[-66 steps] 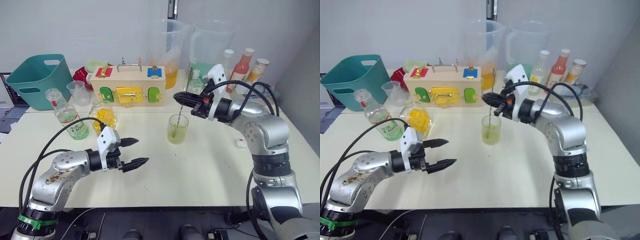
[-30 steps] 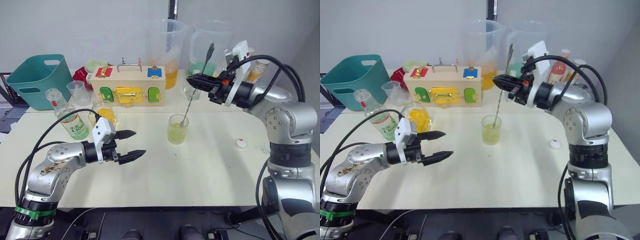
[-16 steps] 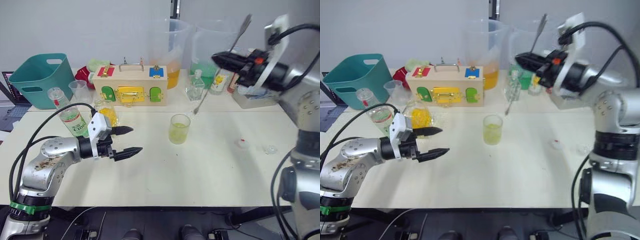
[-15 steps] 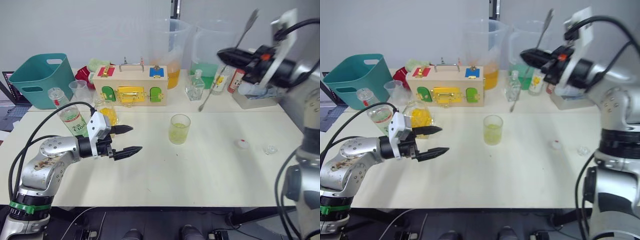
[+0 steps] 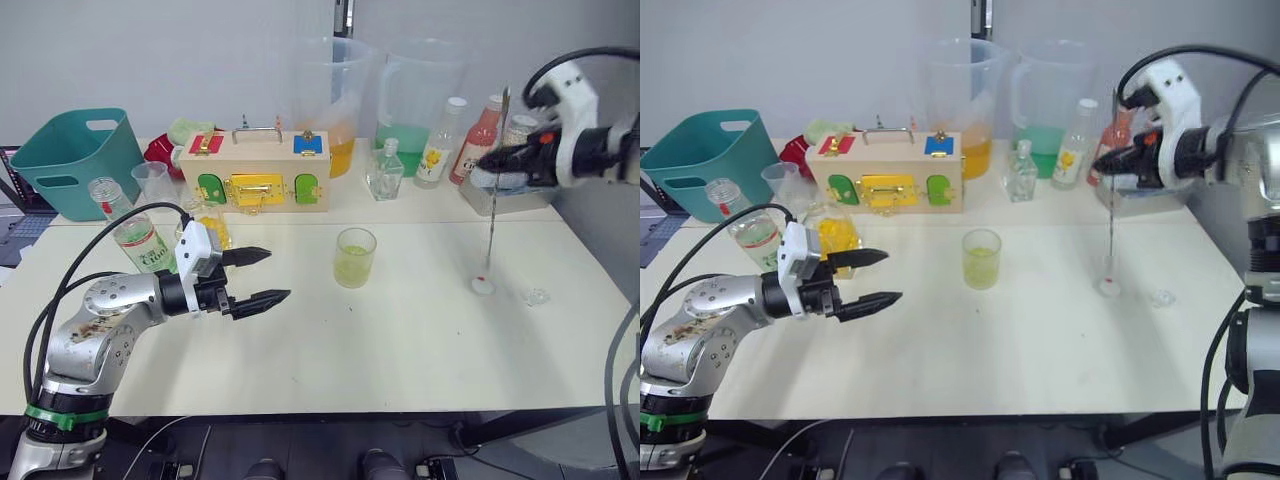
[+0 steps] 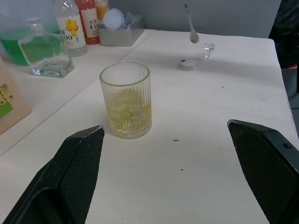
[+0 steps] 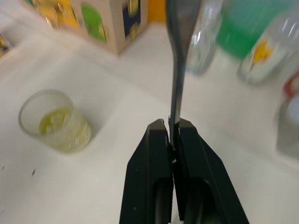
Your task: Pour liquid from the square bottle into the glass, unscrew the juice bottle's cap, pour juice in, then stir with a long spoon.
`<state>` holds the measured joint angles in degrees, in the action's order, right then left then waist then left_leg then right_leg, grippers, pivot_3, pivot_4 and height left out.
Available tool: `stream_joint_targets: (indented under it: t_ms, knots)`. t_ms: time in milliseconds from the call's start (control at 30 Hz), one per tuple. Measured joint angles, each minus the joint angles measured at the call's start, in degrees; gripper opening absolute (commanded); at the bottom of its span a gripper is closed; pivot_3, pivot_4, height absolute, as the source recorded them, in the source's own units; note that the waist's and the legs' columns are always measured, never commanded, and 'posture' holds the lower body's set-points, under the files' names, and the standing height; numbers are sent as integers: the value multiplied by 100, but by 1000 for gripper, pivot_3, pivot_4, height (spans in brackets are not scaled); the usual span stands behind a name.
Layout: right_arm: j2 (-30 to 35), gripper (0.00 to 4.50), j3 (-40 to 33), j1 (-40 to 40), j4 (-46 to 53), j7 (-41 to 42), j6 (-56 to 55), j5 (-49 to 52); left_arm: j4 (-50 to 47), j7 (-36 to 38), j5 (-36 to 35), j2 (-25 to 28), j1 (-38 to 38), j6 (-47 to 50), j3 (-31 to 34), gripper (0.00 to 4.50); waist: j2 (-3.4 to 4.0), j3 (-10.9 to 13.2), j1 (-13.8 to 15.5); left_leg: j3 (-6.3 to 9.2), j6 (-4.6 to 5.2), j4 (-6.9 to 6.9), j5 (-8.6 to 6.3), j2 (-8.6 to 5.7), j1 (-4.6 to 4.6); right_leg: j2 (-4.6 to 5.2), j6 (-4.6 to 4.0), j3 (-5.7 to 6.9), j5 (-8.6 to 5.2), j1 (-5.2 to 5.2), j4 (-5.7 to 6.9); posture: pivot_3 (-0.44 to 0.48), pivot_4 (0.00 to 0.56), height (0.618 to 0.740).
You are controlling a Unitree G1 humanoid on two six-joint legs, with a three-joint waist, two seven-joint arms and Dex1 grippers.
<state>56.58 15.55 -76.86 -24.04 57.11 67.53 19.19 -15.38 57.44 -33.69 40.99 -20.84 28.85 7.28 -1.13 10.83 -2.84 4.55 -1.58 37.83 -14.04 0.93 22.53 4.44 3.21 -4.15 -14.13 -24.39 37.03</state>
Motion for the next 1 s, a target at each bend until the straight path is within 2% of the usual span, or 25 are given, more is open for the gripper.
stream_joint_targets:
  t_ms: [133,400,633,933,1000]
  knots:
    - [-130,0,620,-203,-417,538,498,-121,-215,-133,-45,-9,239,22,47,4466,1,1,11,1,0,0,0,-2,4,2,0,1,0,-1,-1,0,150,740]
    - [-1072,0,1266,-171,-1827,921,623,-515,-662,-347,-167,-7,601,14,234,4466,1,1,16,2,0,1,0,-2,4,2,0,1,1,-3,4,0,150,740]
    - [-1926,0,1121,-30,-3202,625,-228,-993,-901,-561,-247,16,817,68,322,4466,2,0,14,3,-1,1,0,-3,5,2,0,2,1,-5,9,0,150,740]
    - [-2264,0,647,160,-3863,465,-798,-1394,-1013,-722,-225,204,1069,134,434,4466,2,0,13,4,-2,1,1,-5,4,3,0,1,1,-4,9,0,150,740]
    - [-2288,660,561,181,-3911,434,-827,-1445,-1011,-730,-214,213,1086,133,434,4500,2,0,12,4,-2,1,1,-5,4,2,0,2,1,-4,9,0,150,740]
